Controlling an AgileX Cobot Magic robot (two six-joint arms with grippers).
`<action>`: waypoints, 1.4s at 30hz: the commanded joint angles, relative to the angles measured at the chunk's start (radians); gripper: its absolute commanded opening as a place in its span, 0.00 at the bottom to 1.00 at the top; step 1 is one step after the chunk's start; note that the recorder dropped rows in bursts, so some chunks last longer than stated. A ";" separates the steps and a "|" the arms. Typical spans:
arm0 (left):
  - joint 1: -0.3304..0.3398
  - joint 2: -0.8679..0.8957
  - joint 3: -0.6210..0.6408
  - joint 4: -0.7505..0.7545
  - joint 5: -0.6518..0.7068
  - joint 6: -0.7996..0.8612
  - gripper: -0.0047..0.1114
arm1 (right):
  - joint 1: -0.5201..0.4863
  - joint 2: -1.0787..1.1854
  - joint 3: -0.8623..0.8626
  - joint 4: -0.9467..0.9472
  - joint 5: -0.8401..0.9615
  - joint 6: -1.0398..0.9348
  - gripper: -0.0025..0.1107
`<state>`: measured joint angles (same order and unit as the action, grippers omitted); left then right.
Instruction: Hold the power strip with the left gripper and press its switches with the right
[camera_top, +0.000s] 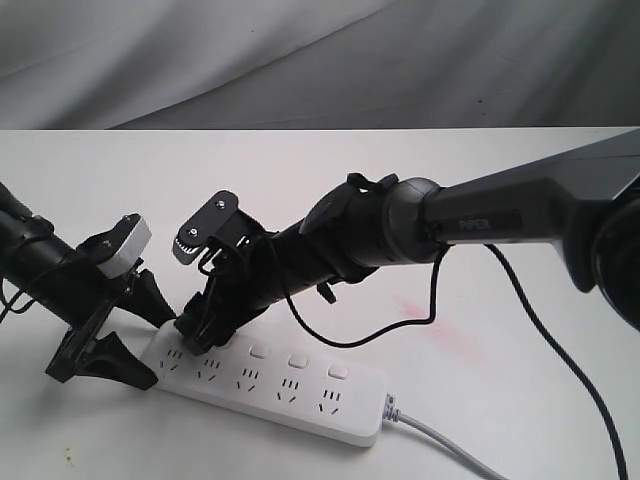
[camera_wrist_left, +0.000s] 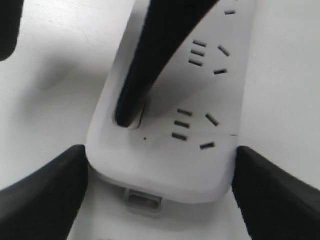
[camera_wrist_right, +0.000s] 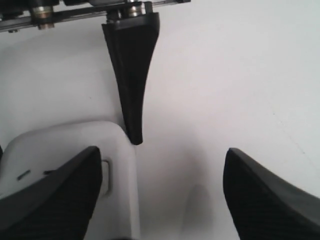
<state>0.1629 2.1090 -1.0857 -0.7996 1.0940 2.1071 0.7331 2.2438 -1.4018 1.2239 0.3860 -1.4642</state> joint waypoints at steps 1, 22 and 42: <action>-0.004 0.010 0.012 0.042 -0.047 -0.015 0.59 | 0.004 0.040 0.015 -0.039 -0.044 -0.019 0.57; -0.004 0.010 0.012 0.042 -0.047 -0.015 0.59 | 0.002 -0.171 0.036 -0.157 -0.006 0.037 0.55; -0.004 0.010 0.012 0.042 -0.047 -0.015 0.59 | 0.002 -0.167 0.144 -0.190 -0.045 0.095 0.55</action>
<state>0.1629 2.1090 -1.0857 -0.7996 1.0940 2.1071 0.7375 2.0806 -1.2626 1.0378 0.3629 -1.3711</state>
